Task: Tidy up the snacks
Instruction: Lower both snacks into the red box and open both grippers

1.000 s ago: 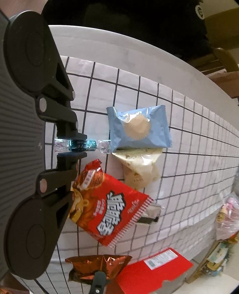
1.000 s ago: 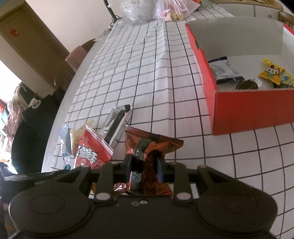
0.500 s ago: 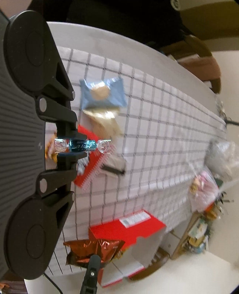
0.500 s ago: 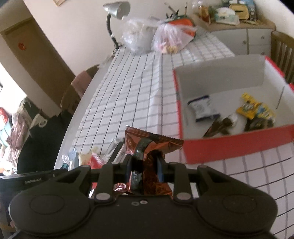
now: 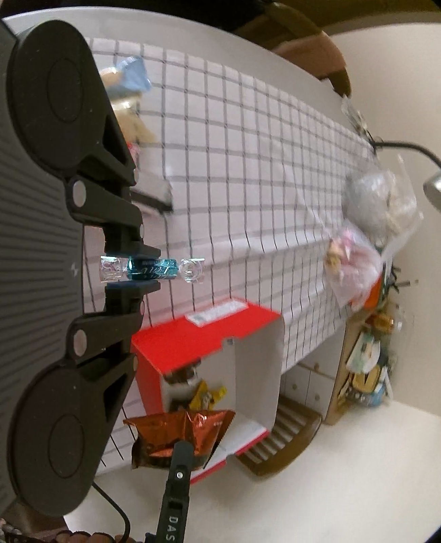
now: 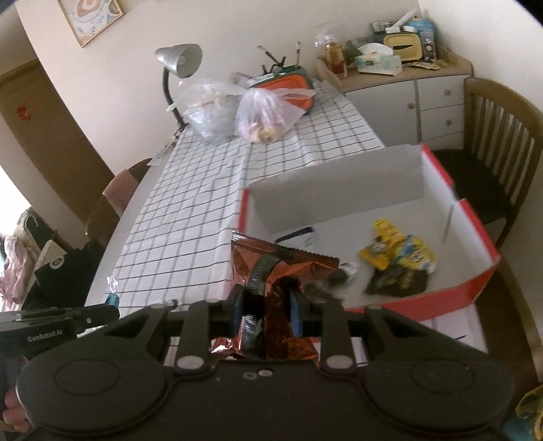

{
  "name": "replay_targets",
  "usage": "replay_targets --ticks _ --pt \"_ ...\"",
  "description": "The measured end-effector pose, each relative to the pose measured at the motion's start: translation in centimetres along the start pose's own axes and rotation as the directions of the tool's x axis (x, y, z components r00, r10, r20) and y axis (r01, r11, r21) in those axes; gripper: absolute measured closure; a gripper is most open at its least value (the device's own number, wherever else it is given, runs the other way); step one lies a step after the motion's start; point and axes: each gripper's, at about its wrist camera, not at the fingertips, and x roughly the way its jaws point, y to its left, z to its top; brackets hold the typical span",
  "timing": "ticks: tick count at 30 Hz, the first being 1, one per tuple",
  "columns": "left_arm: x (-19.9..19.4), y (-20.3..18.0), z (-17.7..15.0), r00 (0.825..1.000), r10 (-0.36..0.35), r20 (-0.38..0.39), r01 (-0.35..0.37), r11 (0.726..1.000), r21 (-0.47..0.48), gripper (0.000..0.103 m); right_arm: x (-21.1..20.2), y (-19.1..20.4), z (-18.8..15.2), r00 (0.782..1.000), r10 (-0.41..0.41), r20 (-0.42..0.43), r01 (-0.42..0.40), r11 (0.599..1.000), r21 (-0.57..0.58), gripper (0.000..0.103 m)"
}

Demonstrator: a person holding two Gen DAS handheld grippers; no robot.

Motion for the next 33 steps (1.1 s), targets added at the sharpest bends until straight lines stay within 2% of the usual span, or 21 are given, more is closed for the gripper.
replay_targets --ticks 6,18,28,33 --pt "2.3 -4.7 1.8 1.0 -0.01 -0.012 0.01 0.999 0.041 0.091 0.1 -3.5 1.7 1.0 -0.028 -0.001 0.028 1.0 0.0 0.077" --pt "7.5 -11.5 5.2 0.998 0.002 -0.056 0.002 0.998 0.07 0.091 2.2 -9.7 4.9 0.997 -0.076 -0.027 0.075 0.997 -0.028 0.077" --pt "13.2 -14.1 7.0 0.99 0.035 -0.135 -0.025 0.997 0.075 0.091 5.6 -12.3 6.4 0.992 -0.098 -0.086 0.093 0.994 -0.061 0.077" --pt "15.9 -15.0 7.3 0.981 0.059 -0.183 -0.043 0.995 0.089 0.091 7.5 -12.5 6.8 0.99 -0.072 -0.124 0.065 0.996 -0.061 0.077"
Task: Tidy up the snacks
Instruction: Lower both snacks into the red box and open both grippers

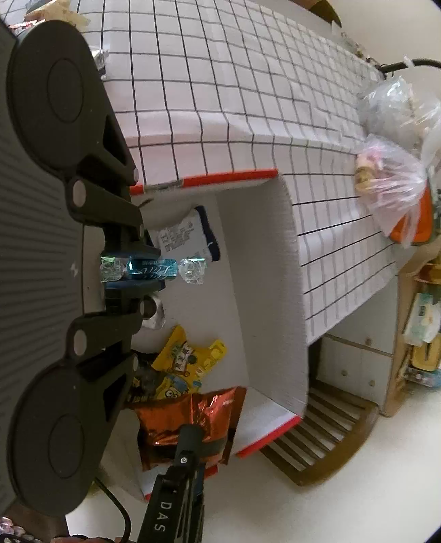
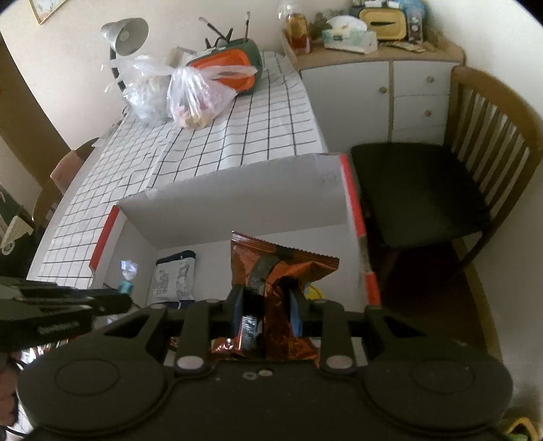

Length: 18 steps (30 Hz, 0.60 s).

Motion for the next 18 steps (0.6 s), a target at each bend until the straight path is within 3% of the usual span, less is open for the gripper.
replay_targets --ticks 13,18 --pt "4.7 -1.1 0.7 0.992 0.035 -0.12 -0.037 0.999 -0.01 0.091 3.2 1.3 -0.1 0.995 0.036 -0.09 -0.043 0.997 -0.069 0.077" --pt "5.4 -1.3 0.4 0.99 0.041 -0.137 -0.045 0.999 -0.023 0.091 3.4 1.6 -0.5 0.994 0.045 -0.1 -0.054 0.995 -0.087 0.072"
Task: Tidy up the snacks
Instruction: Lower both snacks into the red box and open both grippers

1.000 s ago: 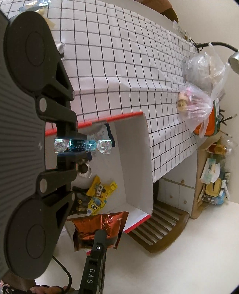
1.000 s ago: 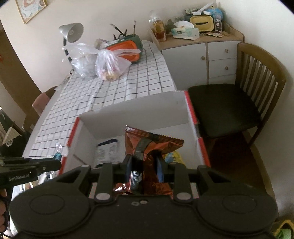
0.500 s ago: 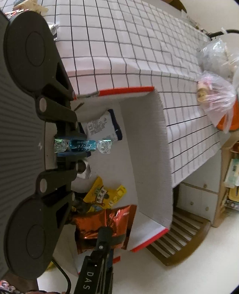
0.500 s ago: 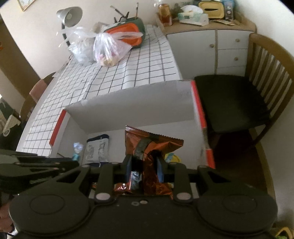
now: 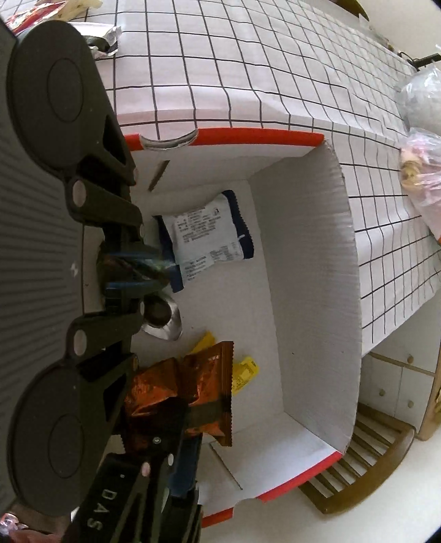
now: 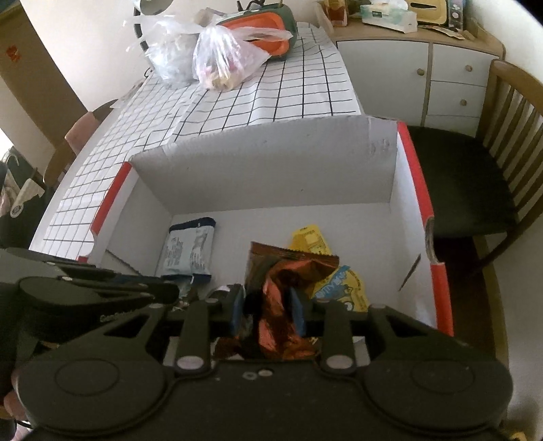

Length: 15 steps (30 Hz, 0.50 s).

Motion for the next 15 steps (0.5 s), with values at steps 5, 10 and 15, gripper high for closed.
replay_targets --ticks 5,10,15 --pt "-0.2 -0.1 -0.4 1.0 0.0 0.004 0.0 1.0 -0.008 0.091 -0.4 -0.2 -0.1 1.0 0.003 0.006 -0.003 1.0 0.002 0.065" --pt "-1.5 0.2 -1.0 1.0 0.001 0.027 -0.001 1.0 -0.026 0.091 -1.5 -0.1 -0.3 0.999 0.026 0.025 -0.025 1.0 -0.005 0.055" --pt "-3.3 0.6 -1.6 0.998 -0.006 0.062 0.008 0.999 -0.039 0.091 -3.0 0.5 -0.4 0.997 0.054 0.05 -0.053 0.998 -0.024 0.05"
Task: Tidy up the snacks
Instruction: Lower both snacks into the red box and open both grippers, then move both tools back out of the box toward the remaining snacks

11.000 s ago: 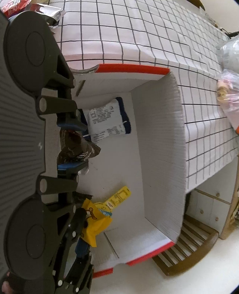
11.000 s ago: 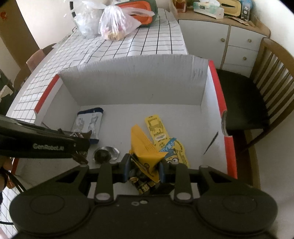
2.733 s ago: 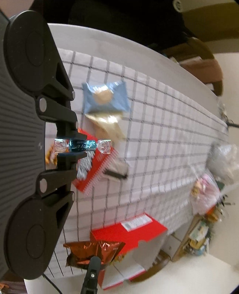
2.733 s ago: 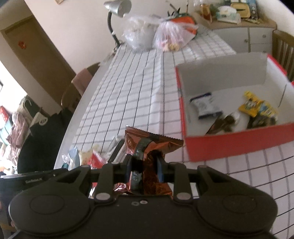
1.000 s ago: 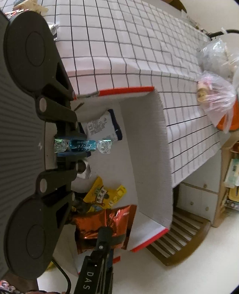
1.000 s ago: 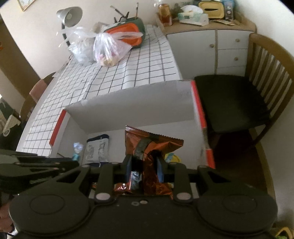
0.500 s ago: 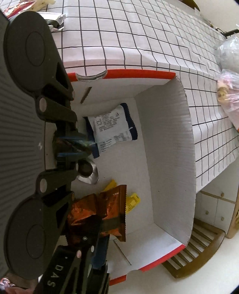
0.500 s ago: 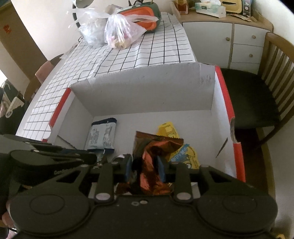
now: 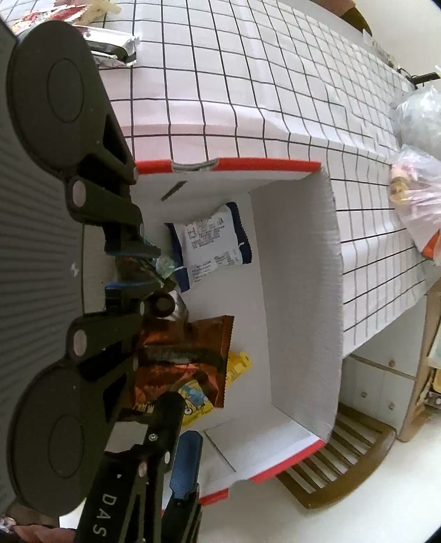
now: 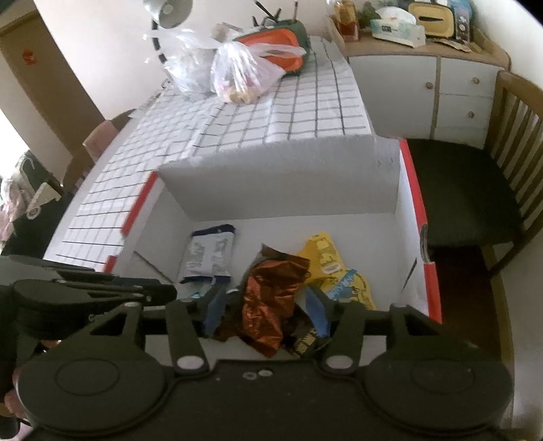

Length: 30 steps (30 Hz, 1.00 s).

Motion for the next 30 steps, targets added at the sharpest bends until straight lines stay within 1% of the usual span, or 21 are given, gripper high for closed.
replay_targets --ticks 2,5,9,11,14,16,17,21,23,27,30 --pt "-0.8 0.1 -0.2 1.0 -0.003 0.015 0.003 1.0 -0.003 0.091 -0.7 0.4 0.0 1.0 0.009 0.013 -0.009 1.0 -0.015 0.045" --pt "-2.0 0.3 -0.6 0.999 -0.016 0.041 0.016 1.0 -0.008 0.091 -1.6 1.0 0.0 0.999 0.027 0.031 -0.026 0.999 -0.027 0.041" --pt "-3.6 0.7 -1.3 0.997 -0.034 0.074 0.036 0.999 -0.02 0.09 -2.9 1.8 -0.2 0.997 0.043 0.056 -0.041 0.998 -0.04 0.039" --pt "-4.3 1.1 -1.8 0.994 -0.051 0.092 0.054 0.998 -0.025 0.088 -3.4 2.2 -0.2 0.997 0.051 0.065 -0.049 0.998 -0.041 0.035" --pt "-5.4 1.7 -2.3 0.991 -0.069 0.115 0.074 0.997 -0.034 0.083 -4.2 3.0 -0.5 0.995 0.063 0.078 -0.059 0.997 -0.049 0.031" --pt "-6.2 2.1 -2.8 0.989 -0.078 0.127 0.083 0.996 -0.037 0.083 -4.5 3.6 -0.6 0.994 0.067 0.086 -0.062 0.997 -0.056 0.03" --pt "-6.5 2.3 -3.0 0.988 -0.081 0.132 0.087 0.996 -0.036 0.082 -4.7 3.9 -0.7 0.994 0.07 0.09 -0.065 0.996 -0.057 0.027" --pt "-7.8 3.7 -3.9 0.984 -0.091 0.156 0.098 0.995 -0.034 0.08 -5.3 5.2 -1.1 0.991 0.076 0.108 -0.071 0.996 -0.054 0.022" --pt "-8.5 4.6 -4.3 0.981 -0.097 0.17 0.105 0.994 -0.037 0.076 -5.6 6.0 -1.4 0.99 0.079 0.113 -0.073 0.996 -0.05 0.019" --pt "-9.5 6.4 -5.2 0.976 -0.108 0.188 0.118 0.992 -0.043 0.074 -5.9 8.0 -1.8 0.988 0.085 0.127 -0.08 0.996 -0.051 0.018" --pt "-10.3 7.9 -5.9 0.973 -0.114 0.2 0.124 0.991 -0.041 0.071 -6.0 9.7 -2.0 0.986 0.091 0.137 -0.084 0.995 -0.056 0.016"
